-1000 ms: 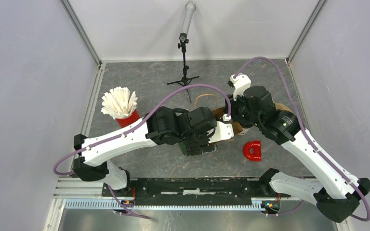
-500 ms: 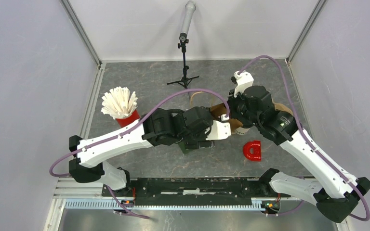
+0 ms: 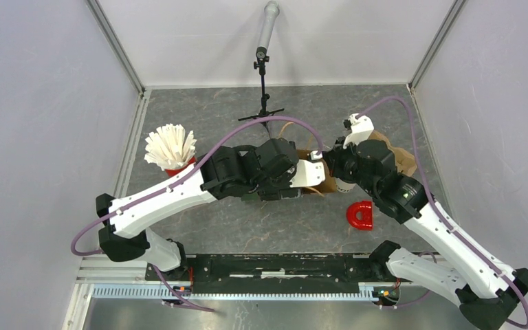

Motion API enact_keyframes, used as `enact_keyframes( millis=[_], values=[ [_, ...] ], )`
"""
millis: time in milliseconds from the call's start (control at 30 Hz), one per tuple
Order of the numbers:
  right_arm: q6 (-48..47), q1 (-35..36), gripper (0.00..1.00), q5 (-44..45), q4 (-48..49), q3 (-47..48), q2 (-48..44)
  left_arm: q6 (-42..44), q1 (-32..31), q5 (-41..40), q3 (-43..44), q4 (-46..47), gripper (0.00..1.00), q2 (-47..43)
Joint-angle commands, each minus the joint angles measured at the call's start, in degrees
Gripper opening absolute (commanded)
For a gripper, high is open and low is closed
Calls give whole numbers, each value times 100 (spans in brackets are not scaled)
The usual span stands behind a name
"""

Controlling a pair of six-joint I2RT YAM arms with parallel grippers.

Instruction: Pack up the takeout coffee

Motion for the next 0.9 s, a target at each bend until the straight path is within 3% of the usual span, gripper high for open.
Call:
enact_keyframes(
  millis=[0, 200, 533, 700, 867],
  values=[
    [118, -4, 6, -238, 221, -258, -317, 84, -17, 95, -56, -18, 63, -193],
    [0, -2, 29, -146, -401, -30, -499, -172, -50, 336, -126, -128, 63, -243],
    [-221, -4, 43, -595, -444, 372, -366, -369, -136, 505, -426, -201, 61, -388],
    [-980, -4, 56, -1050, -519, 1040, 159, -494, -146, 533, -558, -201, 61, -455],
    [-1394, -16, 57, -1688, -1134, 1919, 1003, -546, -170, 539, -645, -193, 60, -519]
  ],
)
